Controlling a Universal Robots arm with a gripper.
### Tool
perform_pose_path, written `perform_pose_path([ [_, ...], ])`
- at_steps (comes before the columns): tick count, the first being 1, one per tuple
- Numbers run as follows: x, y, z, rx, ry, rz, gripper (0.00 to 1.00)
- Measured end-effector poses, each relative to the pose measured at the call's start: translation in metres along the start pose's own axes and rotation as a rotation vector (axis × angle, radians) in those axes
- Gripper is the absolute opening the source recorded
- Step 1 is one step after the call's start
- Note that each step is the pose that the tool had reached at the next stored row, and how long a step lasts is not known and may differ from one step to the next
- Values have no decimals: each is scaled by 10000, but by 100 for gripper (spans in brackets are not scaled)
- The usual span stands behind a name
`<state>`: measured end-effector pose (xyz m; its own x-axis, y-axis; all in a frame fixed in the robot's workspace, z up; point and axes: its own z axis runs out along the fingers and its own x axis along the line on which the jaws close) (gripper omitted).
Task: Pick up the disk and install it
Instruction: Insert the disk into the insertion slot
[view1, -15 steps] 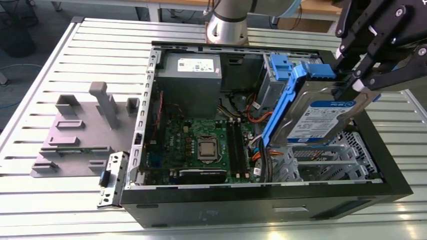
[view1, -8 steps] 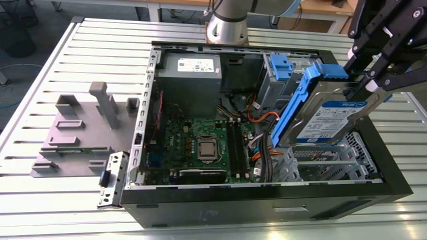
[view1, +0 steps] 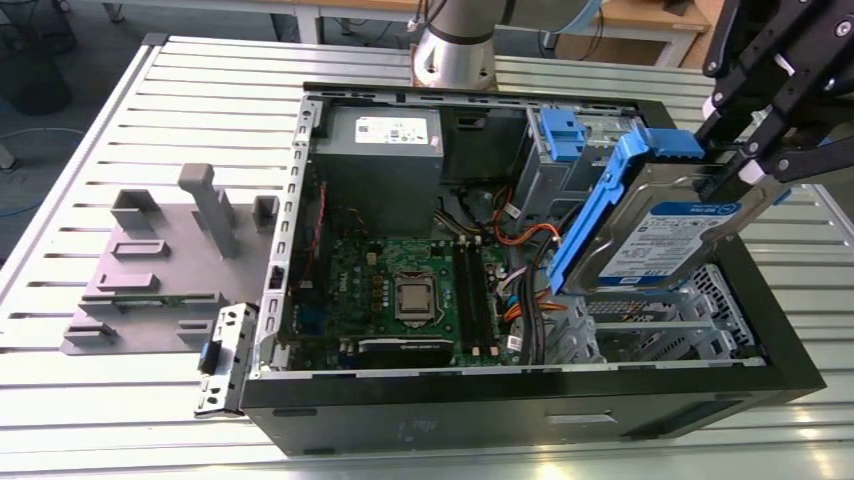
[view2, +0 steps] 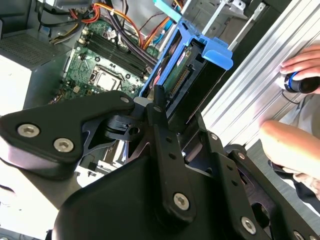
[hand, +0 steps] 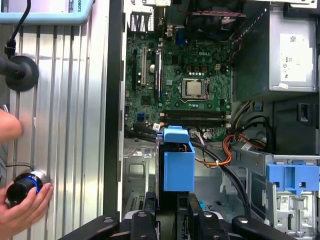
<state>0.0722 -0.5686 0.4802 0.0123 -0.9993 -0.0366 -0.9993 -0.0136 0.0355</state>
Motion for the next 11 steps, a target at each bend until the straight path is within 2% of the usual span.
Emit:
perform_pose_path([
  [7,2,-181,-4,-55,-1,2,35],
  [11,2,-210,-4,-58,-1,2,35],
])
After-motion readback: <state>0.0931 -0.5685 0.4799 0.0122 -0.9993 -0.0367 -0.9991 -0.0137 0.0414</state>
